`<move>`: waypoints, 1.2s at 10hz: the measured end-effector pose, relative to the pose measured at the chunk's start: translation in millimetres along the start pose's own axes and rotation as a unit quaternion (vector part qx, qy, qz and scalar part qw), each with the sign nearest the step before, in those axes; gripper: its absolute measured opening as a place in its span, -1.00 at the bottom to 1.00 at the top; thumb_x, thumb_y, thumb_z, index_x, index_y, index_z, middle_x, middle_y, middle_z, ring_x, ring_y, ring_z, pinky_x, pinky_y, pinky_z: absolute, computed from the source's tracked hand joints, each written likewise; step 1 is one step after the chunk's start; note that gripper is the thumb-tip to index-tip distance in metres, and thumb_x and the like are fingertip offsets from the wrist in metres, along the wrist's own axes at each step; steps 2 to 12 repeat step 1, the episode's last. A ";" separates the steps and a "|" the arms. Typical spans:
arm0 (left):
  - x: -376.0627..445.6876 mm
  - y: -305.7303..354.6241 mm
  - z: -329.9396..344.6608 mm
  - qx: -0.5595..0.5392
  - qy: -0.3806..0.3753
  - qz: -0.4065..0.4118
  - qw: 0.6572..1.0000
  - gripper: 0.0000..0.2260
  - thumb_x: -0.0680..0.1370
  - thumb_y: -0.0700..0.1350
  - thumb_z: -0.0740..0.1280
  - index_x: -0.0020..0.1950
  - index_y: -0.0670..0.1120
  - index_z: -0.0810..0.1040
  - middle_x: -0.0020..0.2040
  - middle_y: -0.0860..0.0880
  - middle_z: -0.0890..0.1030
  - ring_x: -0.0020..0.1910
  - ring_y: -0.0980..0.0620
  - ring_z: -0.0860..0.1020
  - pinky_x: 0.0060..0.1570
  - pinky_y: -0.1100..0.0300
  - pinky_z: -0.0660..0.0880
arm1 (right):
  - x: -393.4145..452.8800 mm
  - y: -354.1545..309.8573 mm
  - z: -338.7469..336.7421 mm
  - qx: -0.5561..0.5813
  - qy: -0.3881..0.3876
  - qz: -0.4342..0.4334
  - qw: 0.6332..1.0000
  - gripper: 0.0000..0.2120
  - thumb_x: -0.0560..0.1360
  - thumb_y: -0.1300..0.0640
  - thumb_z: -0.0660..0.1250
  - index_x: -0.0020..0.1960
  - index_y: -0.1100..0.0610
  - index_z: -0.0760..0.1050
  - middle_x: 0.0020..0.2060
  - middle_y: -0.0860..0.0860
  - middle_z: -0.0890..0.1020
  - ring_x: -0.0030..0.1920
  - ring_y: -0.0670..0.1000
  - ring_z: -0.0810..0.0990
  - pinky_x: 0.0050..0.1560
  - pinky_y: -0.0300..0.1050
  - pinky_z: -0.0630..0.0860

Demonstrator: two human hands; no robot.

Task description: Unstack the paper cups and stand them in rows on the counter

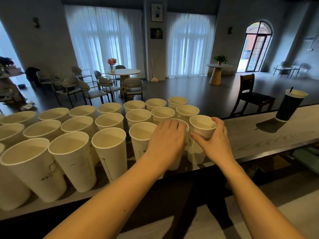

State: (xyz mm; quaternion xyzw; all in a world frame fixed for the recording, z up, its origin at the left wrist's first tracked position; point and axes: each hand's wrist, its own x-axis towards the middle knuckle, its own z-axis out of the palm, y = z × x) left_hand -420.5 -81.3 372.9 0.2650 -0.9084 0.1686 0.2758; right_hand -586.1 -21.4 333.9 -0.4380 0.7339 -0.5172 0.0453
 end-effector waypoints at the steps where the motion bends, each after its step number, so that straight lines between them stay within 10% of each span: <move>1: -7.1 -0.3 -0.8 -0.013 0.021 0.003 1.000 -0.61 0.43 0.01 0.45 0.18 -0.14 0.53 0.06 -0.12 0.60 0.03 -0.12 0.53 0.02 0.05 0.45 | -0.2 -5.6 -6.8 -0.032 0.019 -0.006 0.999 -0.13 0.39 -0.11 0.54 0.52 0.00 0.13 0.46 0.09 0.26 0.42 0.19 0.34 0.36 0.19 0.38; 12: -7.1 -0.3 -0.8 -0.013 0.021 0.003 1.000 -0.61 0.43 0.01 0.45 0.18 -0.14 0.53 0.06 -0.12 0.60 0.03 -0.12 0.53 0.02 0.05 0.45 | -0.2 -5.6 -6.8 -0.032 0.019 -0.006 0.999 -0.13 0.39 -0.11 0.54 0.52 0.00 0.13 0.46 0.09 0.26 0.42 0.19 0.34 0.36 0.19 0.38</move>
